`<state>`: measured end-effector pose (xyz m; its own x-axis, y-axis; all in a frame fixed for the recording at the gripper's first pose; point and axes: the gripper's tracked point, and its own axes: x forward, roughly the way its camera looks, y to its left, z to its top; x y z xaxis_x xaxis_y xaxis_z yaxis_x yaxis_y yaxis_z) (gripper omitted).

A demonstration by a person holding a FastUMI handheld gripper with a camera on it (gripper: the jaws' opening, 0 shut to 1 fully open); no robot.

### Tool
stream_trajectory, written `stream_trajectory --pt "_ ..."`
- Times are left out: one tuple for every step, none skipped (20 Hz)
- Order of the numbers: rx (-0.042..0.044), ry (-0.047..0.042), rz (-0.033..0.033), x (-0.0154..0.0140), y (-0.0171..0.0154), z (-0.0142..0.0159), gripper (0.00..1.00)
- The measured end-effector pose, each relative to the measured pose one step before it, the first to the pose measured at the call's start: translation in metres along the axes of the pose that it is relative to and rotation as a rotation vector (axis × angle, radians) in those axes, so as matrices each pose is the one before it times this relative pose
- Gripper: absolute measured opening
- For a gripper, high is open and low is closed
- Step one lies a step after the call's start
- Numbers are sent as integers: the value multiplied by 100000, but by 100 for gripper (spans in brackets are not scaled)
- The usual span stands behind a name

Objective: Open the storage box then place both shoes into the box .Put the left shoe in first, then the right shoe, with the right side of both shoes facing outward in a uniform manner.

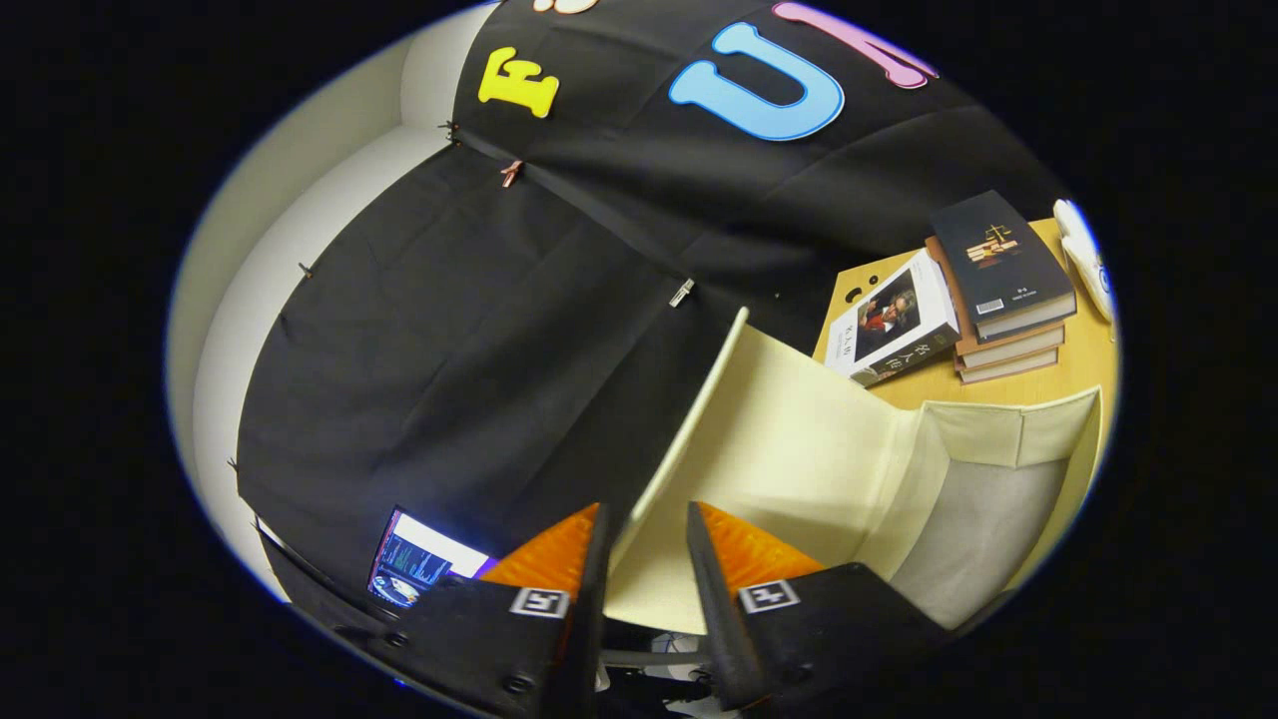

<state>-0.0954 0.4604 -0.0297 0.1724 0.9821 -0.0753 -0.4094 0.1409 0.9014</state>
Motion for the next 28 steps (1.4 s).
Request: stream_trajectory --pt "-916 329 -1788 1 -490 -23 63" --pt "-1153 162 -2030 27 -513 -254 79" --pt "-1545 171 -2677 -159 -704 -145 96" --pt "-1535 318 -3762 -525 -1015 -85 96" --pt "-1376 84 -3665 -585 -1139 2 96" --pt "-1571 -647 -3901 -702 -943 143 98" --pt "-1827 -1216 -3537 -693 -1004 212 97" --pt "-1803 -1611 -3377 -938 -1014 311 97" --pt "-1579 -1927 -3036 -917 -1038 319 97" --pt "-1186 -2220 -3247 -1119 -1108 407 97" --pt "-1376 -2134 -3215 -1124 -1328 353 97" --pt "-1035 -1750 -3257 -1127 -1233 201 97" --pt "-837 -1167 -2812 -1101 -1217 162 98" --pt "-935 -808 -2869 -1015 -1209 8 97" --pt "-1249 -645 -2977 -1083 -1327 -65 98" --pt "-1633 -493 -2827 -1016 -1303 -175 98" --pt "-1575 -291 -2971 -938 -1254 -279 98" --pt "-909 -188 -2621 -810 -1224 -316 98" --pt "-319 -118 -2607 -917 -1310 -466 98" --pt "485 13 -2530 -728 -1255 -482 98" --pt "1226 83 -2436 -712 -1287 -514 98" --pt "1562 740 -1886 -604 -1170 -676 98" --pt "1442 1020 -2305 -493 -1261 -726 98" --pt "886 1185 -2566 -399 -1489 -889 98" --pt "-333 1116 -3271 -230 -1685 -873 98" --pt "-971 1421 -3974 113 -1863 -954 98" --pt "-1362 1761 -3403 197 -1589 -1067 98" --pt "-1244 2088 -2708 334 -1295 -1073 98"
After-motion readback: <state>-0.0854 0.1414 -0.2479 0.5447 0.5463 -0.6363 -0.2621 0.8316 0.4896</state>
